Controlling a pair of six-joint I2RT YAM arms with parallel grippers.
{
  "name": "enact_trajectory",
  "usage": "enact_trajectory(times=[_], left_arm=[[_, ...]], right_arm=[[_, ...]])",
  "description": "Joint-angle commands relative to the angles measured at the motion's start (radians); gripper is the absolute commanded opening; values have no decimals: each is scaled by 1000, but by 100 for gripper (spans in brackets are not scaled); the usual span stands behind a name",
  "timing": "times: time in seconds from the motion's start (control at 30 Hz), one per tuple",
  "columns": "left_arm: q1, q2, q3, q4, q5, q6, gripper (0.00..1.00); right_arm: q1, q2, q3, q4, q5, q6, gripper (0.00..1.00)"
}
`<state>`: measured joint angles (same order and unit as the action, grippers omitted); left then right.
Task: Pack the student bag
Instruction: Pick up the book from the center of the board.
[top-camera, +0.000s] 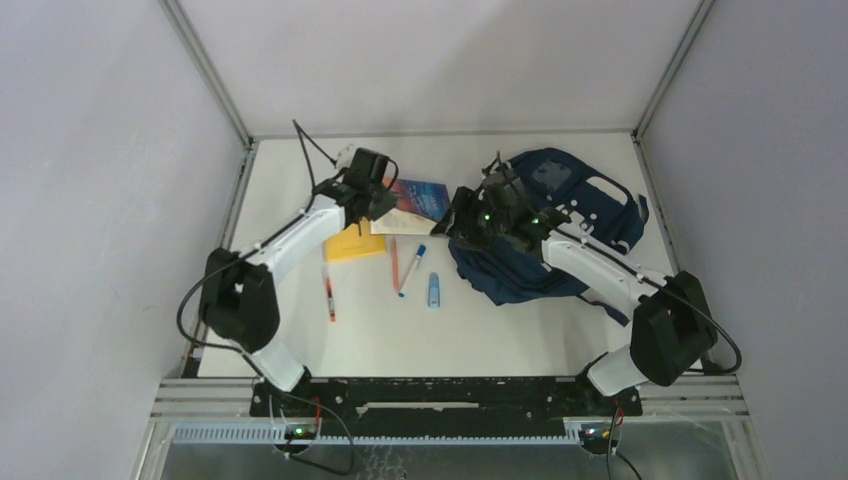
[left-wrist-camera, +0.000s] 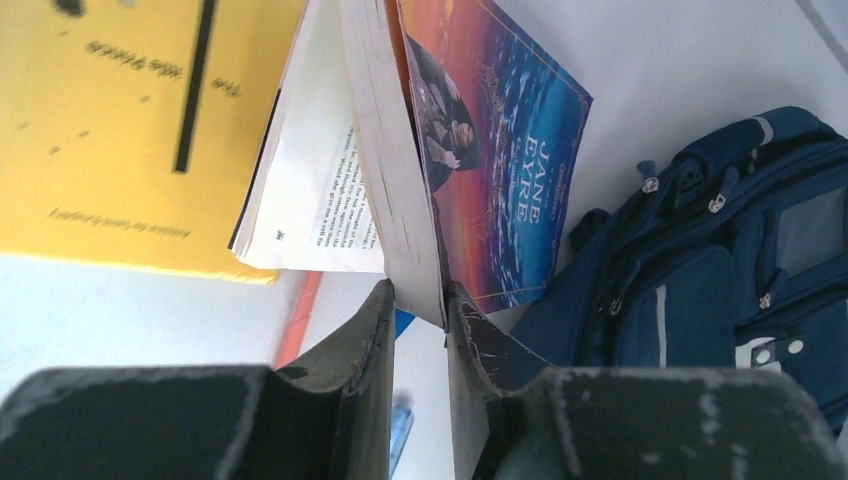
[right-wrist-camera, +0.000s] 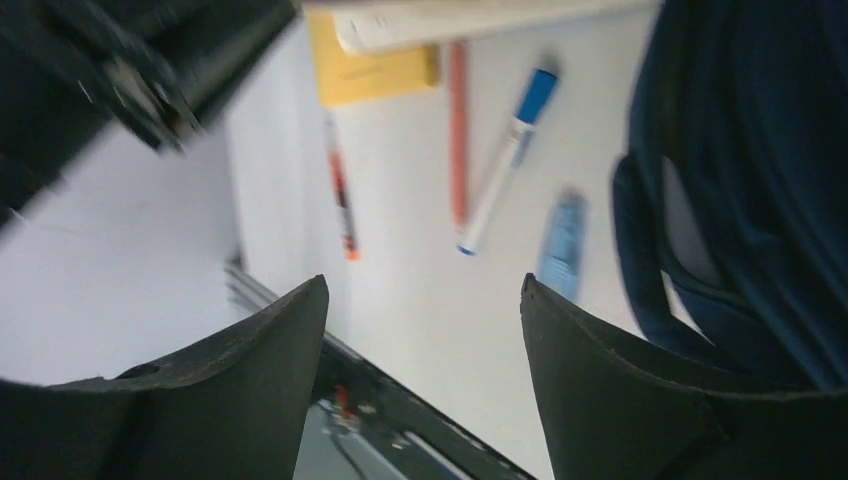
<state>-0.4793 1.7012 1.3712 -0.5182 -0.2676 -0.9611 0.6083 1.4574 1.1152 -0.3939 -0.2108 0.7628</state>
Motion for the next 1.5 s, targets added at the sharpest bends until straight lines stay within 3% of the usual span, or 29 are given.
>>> enact_trajectory(times=[0.0, 0.1, 0.3, 0.67, 1.03, 1.27, 1.33, 1.4, 1.43, 1.47], left_arm=[[-5, -177, -108, 34, -35, -20, 0], [-5, -276, -214, 34, -51, -46, 0], [-1, -430, -375, 69, -128, -65, 0], [-1, -407, -447, 97, -85, -68, 0], [5, -432, -418, 70, -138, 56, 0], [4, -445, -421, 100, -87, 126, 0], [4, -448, -428, 107, -70, 131, 0], [4, -450, -434, 114, -45, 135, 0], [4, -450, -439, 119, -37, 136, 0], [4, -449, -443, 123, -32, 137, 0]], right_arm=[[-31, 49, 23, 263, -109, 312, 81], [-29, 101, 25, 297, -88, 446, 83], [18, 209, 52, 258, -40, 544, 85], [69, 359, 52, 315, -48, 703, 83], [70, 513, 68, 552, -191, 796, 81], [63, 547, 92, 595, -176, 790, 71], [54, 552, 98, 607, -182, 791, 63], [44, 554, 101, 626, -185, 792, 44], [41, 554, 101, 645, -194, 794, 40], [35, 555, 102, 675, -216, 792, 43]])
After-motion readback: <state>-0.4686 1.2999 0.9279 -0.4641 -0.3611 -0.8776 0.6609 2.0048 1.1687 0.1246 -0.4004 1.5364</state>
